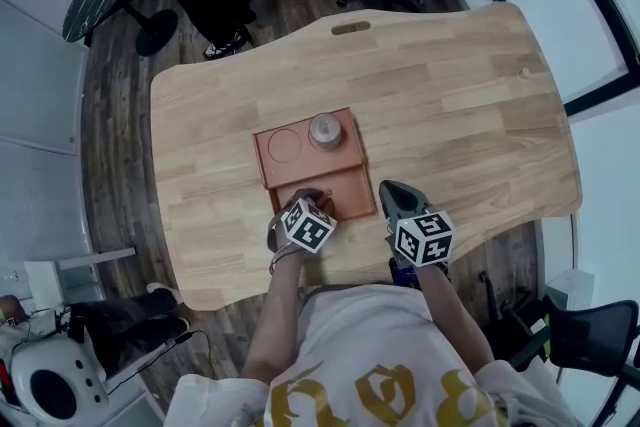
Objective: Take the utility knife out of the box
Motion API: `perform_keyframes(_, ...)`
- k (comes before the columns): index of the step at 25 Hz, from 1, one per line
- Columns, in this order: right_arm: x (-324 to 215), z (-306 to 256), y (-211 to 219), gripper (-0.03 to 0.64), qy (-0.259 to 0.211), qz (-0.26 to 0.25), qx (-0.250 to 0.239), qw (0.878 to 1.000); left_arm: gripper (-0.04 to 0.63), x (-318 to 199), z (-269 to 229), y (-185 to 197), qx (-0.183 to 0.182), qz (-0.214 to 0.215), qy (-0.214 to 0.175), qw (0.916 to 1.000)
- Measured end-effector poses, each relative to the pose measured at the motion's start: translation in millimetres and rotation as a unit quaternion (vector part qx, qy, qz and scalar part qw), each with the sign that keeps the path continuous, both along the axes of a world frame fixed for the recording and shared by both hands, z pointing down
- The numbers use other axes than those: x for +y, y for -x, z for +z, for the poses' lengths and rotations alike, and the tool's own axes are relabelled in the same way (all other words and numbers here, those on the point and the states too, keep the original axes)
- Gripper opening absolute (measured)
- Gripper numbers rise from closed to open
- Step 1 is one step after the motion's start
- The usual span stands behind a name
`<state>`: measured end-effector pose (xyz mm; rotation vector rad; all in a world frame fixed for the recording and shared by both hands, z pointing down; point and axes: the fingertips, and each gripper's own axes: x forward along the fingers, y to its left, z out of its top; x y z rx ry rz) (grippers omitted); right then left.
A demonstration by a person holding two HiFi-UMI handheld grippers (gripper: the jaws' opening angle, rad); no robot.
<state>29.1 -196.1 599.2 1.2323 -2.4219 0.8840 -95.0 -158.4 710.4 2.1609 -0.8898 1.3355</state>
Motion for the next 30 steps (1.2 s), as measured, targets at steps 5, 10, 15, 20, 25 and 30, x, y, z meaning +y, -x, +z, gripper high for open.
perform_keyframes(5, 7, -7, 0, 0.012, -0.007, 0.002, -0.005, 1.000, 0.058, 5, 2, 2, 0.006, -0.012, 0.004, 0.9999)
perform_keyframes(10, 4, -15, -8, 0.012, -0.013, 0.012, -0.022, 1.000, 0.057, -5, 1, 2, 0.013, -0.018, 0.006, 0.9997)
perform_keyframes(15, 6, -27, -19, 0.012, -0.026, 0.016, -0.019, 0.999, 0.055, -4, -15, 3, 0.052, -0.059, -0.014, 0.9968)
perform_keyframes(20, 3, -40, -19, 0.012, -0.040, 0.023, -0.029, 0.998, 0.055, -13, -42, 4, 0.103, -0.101, -0.046, 0.9885)
perform_keyframes(25, 15, -43, -16, 0.012, -0.044, 0.021, -0.034, 0.998, 0.056, -12, -75, -1, 0.196, -0.160, -0.086, 0.9637)
perform_keyframes(30, 25, -52, -15, 0.012, -0.048, 0.028, -0.054, 0.997, 0.056, -7, -112, 2, 0.250, -0.204, -0.150, 0.9345)
